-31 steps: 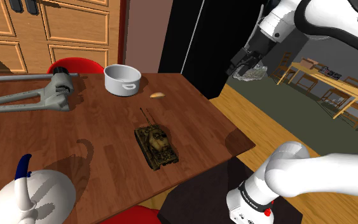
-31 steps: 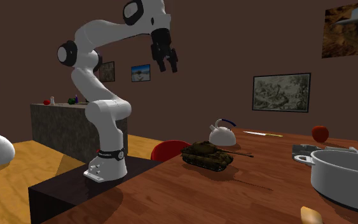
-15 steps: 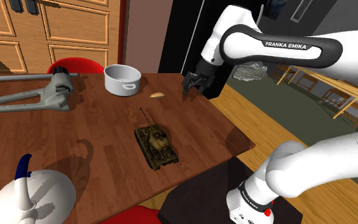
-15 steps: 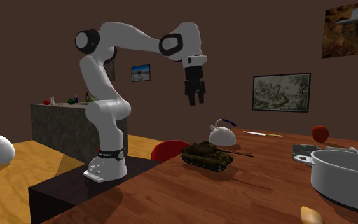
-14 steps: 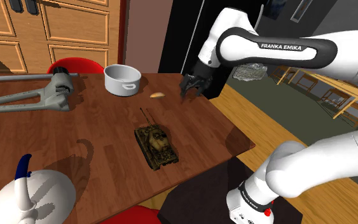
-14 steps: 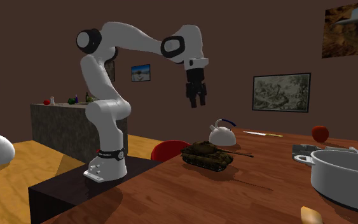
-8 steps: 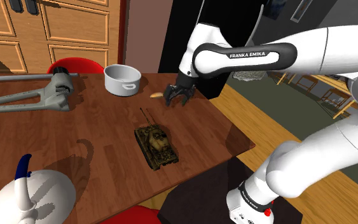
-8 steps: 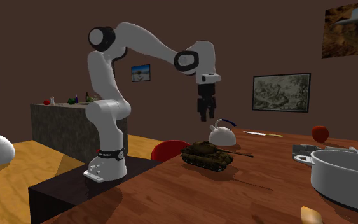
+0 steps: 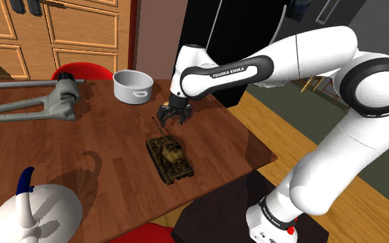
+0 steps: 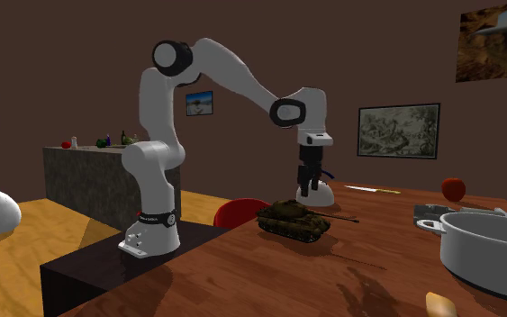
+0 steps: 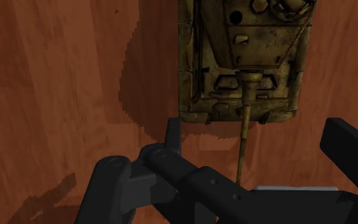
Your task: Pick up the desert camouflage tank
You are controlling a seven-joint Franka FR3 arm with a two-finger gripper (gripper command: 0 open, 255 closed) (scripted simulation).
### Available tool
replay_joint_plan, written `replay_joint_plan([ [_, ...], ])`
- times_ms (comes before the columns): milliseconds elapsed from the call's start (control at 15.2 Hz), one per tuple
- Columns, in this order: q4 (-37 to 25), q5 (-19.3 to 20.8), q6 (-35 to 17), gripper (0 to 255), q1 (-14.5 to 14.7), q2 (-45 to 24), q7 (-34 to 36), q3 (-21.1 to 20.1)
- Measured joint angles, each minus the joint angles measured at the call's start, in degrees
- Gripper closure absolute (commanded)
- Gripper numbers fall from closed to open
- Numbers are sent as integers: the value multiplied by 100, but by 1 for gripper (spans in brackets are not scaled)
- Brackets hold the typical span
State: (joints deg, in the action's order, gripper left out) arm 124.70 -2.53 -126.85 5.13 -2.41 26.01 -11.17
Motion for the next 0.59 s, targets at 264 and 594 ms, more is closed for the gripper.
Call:
replay_joint_plan([
  [264, -237, 108, -247, 0, 80, -621, 222, -42],
  [594, -193, 166, -548, 0, 96, -892, 257, -29],
])
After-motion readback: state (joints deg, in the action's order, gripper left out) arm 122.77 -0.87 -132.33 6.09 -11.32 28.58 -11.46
